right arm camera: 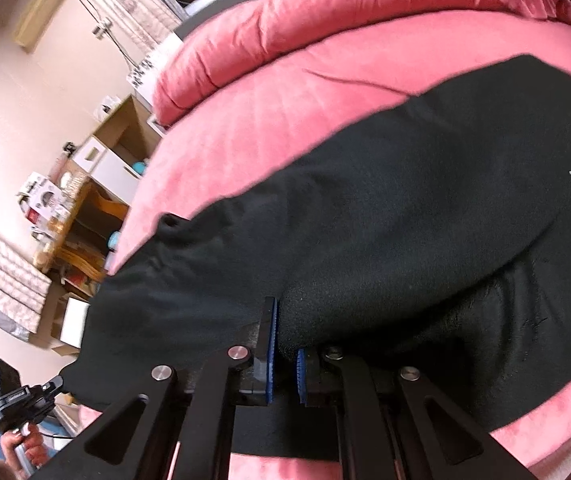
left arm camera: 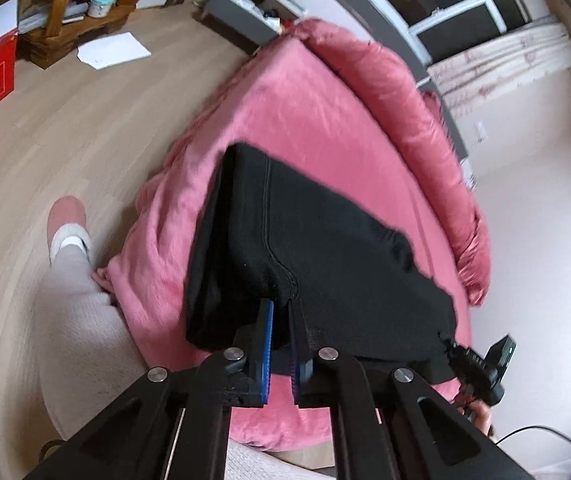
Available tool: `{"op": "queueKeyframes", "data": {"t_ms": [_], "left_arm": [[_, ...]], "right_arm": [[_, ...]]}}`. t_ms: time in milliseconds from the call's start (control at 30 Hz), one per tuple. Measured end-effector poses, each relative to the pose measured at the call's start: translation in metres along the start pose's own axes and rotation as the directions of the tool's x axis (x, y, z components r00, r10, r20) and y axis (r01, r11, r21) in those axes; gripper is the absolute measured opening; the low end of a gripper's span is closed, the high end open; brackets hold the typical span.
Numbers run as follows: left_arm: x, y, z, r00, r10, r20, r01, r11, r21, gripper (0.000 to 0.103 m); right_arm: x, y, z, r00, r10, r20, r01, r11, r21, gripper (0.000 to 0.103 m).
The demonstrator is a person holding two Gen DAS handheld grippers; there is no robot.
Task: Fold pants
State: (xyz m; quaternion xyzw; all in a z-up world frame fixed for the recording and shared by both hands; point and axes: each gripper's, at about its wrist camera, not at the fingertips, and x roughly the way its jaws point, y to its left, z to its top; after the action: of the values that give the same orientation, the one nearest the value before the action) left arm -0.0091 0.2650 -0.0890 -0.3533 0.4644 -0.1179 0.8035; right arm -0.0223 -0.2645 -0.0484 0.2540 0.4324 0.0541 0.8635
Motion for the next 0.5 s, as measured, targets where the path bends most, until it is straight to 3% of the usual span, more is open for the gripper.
{"op": "queueKeyframes", "data": {"t_ms": [100, 300, 433, 500], "left_arm": [[-0.014, 0.002, 0.007, 1.000, 0.008, 0.027, -0.009, 1.000, 0.023, 0.006], [0.025, 0.027, -0.009, 0.979, 0.191, -0.071, -0.189, 0.981, 0.036, 0.007], [0.017, 0.023, -0.007, 0.978, 0.205, -0.028, -0.204, 0.978, 0.036, 0.016], [0.005, 0.017, -0.006, 0.971, 0.236, 0.047, -0.238, 0.971, 0.025, 0.016]], "right_arm": [[-0.012, 0.010, -0.002, 0.999, 0.029, -0.013, -0.029, 0.999, -0.027, 0.008], [0.026, 0.001, -0.035, 0.983, -0.068, -0.174, 0.057, 0.996, -0.066, 0.008], [0.037, -0.013, -0.036, 0.981, -0.027, -0.192, 0.028, 1.000, 0.007, 0.012], [0.031, -0.019, -0.030, 0.986, 0.028, -0.164, -0.019, 0.998, 0.053, 0.014]]}}
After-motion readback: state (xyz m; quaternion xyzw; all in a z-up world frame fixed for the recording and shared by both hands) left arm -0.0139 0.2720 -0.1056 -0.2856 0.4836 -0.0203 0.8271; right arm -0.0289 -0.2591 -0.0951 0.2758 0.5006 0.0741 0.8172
